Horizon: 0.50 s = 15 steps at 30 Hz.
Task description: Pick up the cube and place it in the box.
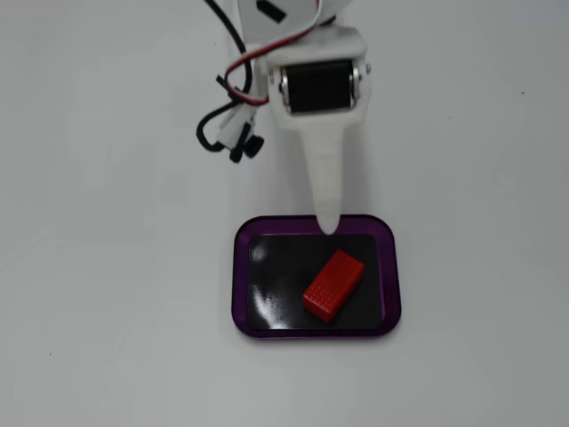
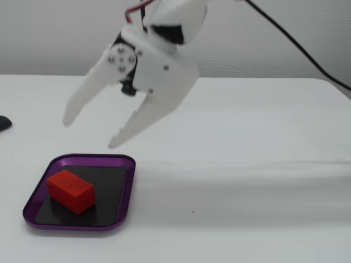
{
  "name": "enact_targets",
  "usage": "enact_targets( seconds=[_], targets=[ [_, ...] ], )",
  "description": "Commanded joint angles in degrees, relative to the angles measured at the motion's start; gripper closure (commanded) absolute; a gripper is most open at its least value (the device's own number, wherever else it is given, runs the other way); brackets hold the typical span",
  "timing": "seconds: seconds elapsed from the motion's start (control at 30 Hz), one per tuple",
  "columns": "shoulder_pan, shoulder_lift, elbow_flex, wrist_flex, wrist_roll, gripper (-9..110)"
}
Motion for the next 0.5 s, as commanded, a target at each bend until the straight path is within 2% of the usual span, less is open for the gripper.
enact_targets(
  seconds=[0.0,0.13,0.33,0.47],
  targets=[
    [-0.5,14.1,-1.2,1.3,0.4,84],
    [0.3,28.7,10.9,-0.4,0.4,84],
    [0.2,45.5,41.3,-15.6,0.4,83],
    [0.3,55.6,56.1,-22.1,0.4,83]
  ],
)
